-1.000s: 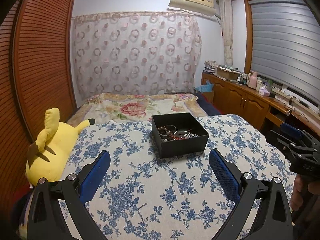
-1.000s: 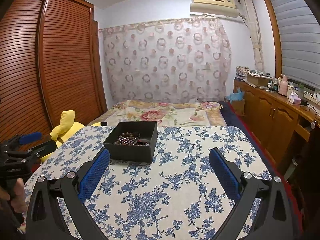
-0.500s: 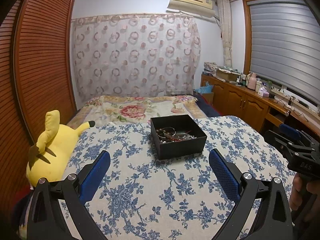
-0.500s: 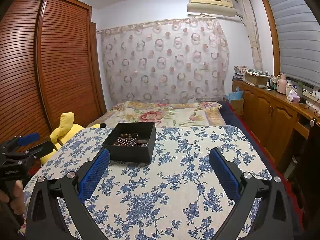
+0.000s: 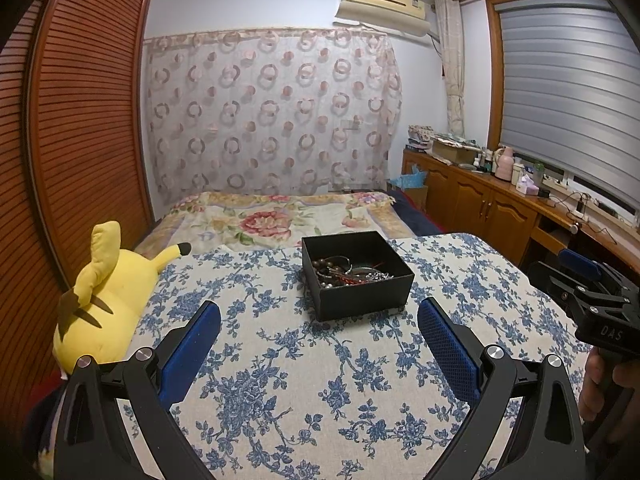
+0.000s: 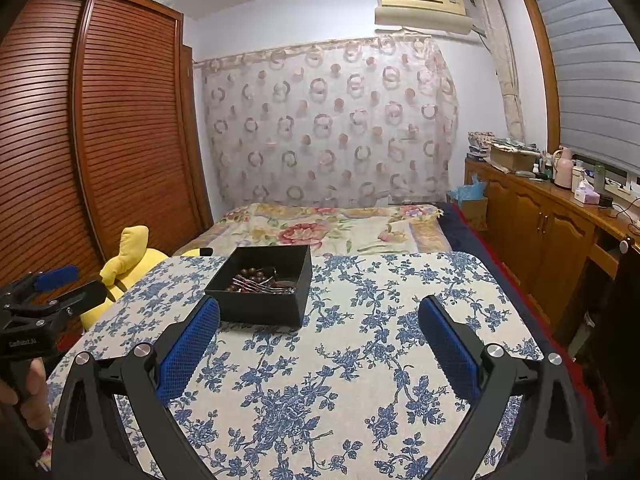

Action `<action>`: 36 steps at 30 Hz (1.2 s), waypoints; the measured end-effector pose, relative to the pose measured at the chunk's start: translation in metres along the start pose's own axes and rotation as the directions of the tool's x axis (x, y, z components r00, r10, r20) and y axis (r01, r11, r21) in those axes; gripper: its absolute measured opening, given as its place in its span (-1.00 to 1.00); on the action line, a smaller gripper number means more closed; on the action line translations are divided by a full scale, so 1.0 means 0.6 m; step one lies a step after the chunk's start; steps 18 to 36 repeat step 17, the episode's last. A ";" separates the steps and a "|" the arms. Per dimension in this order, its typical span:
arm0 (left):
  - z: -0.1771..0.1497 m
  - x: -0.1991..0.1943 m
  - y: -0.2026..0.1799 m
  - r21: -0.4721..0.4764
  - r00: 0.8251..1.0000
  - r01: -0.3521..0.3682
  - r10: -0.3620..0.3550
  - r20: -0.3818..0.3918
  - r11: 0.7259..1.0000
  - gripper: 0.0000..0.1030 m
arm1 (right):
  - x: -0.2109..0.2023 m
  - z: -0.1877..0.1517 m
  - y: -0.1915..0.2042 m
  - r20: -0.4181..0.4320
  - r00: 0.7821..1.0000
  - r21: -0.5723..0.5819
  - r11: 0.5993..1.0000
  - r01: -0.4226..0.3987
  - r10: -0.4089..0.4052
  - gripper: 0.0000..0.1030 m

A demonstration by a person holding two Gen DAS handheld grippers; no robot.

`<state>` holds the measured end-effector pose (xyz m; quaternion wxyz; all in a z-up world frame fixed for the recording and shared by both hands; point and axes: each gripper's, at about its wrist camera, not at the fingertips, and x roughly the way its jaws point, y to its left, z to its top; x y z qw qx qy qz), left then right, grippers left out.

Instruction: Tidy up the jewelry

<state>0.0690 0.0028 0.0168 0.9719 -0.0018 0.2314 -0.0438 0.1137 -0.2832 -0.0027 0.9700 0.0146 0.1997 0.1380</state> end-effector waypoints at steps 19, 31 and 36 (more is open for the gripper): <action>0.000 -0.001 0.000 -0.002 1.000 0.001 -0.001 0.000 1.000 0.85 | -0.001 -0.001 -0.003 0.002 1.000 0.001 1.000 0.001 -0.001 0.95; 0.000 -0.001 0.000 -0.002 1.000 0.001 -0.001 0.000 1.000 0.85 | -0.001 -0.001 -0.003 0.002 1.000 0.001 1.000 0.001 -0.001 0.95; 0.000 -0.001 0.000 -0.002 1.000 0.001 -0.001 0.000 1.000 0.85 | -0.001 -0.001 -0.003 0.002 1.000 0.001 1.000 0.001 -0.001 0.95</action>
